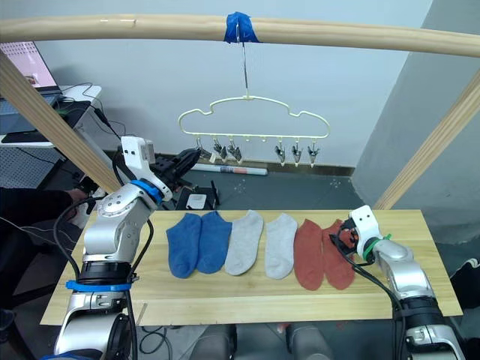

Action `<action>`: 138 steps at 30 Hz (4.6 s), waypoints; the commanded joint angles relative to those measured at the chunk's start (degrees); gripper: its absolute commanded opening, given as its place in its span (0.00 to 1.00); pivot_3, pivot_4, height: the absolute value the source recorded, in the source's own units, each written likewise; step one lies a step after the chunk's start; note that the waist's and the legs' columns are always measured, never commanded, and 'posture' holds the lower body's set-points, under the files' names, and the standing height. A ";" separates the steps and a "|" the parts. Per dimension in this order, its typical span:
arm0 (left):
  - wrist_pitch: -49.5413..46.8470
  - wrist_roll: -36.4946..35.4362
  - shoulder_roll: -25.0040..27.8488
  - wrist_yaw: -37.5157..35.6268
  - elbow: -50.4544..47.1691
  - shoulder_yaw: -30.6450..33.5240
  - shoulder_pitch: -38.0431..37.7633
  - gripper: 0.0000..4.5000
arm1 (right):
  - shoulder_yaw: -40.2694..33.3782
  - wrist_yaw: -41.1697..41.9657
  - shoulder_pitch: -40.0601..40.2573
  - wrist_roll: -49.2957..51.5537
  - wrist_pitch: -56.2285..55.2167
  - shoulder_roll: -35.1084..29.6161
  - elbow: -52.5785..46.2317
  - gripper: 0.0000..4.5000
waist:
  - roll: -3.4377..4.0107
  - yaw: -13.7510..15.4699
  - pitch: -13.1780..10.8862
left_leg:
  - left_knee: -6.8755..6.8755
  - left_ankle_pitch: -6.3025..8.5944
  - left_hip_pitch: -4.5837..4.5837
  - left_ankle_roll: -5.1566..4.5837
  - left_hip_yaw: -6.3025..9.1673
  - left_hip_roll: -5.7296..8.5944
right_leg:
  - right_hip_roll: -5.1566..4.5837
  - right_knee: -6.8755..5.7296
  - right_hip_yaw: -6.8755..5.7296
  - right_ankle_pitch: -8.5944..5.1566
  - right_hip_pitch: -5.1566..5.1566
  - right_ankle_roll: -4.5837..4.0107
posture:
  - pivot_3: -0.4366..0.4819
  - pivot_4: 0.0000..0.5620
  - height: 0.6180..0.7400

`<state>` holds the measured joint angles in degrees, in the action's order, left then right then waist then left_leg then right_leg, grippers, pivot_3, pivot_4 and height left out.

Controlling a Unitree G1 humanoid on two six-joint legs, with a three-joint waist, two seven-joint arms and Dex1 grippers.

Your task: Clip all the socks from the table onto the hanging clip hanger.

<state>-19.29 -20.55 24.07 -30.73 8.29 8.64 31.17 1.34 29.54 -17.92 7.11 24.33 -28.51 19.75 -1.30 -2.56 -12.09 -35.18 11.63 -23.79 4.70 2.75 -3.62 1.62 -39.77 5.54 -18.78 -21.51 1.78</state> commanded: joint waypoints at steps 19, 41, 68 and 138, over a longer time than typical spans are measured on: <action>-27.20 -14.93 5.52 -2.23 -7.83 6.05 -0.75 0.00 | 2.95 5.60 -0.24 -4.94 -10.99 -0.17 6.61 0.00 | -0.02 0.27 -0.12 | 0.00 0.00 0.01 0.01 0.03 -0.01 | -0.02 0.01 -0.04 0.00 0.04 0.00 | 0.52 0.36 1.00; -57.43 -38.60 8.18 -1.58 -6.52 15.72 4.67 0.00 | 18.43 7.56 -7.62 -5.07 7.41 8.80 -34.87 0.00 | -0.02 0.72 -0.35 | 0.02 -0.09 -0.12 0.18 0.14 0.04 | -0.10 -0.11 -0.11 -0.07 -0.17 0.12 | 0.51 0.35 1.00; -55.67 -38.43 7.95 -2.27 -7.21 14.10 4.04 0.00 | 22.57 6.84 -17.39 -8.65 2.46 15.86 -27.53 0.00 | -0.03 0.77 -0.36 | 0.06 -0.12 -0.22 0.23 0.14 0.02 | -0.10 -0.13 -0.13 -0.01 -0.30 0.02 | 0.52 0.33 1.00; 12.00 4.76 -6.26 0.47 -7.70 -6.32 -6.95 0.62 | -4.87 5.99 -2.09 22.95 14.47 6.98 -51.52 1.00 | -0.10 1.11 -0.33 | 0.09 -0.23 -0.53 0.41 0.10 0.09 | -0.13 -0.13 -0.11 0.00 -0.55 0.01 | 0.48 0.38 1.00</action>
<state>-9.33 -16.47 18.26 -30.62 0.31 2.53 23.37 -1.77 35.03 -19.71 27.64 38.90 -21.36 -28.76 -1.40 -1.45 -12.42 -35.09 11.41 -24.32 5.11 2.86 -3.53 1.50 -39.91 5.43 -18.78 -22.06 1.79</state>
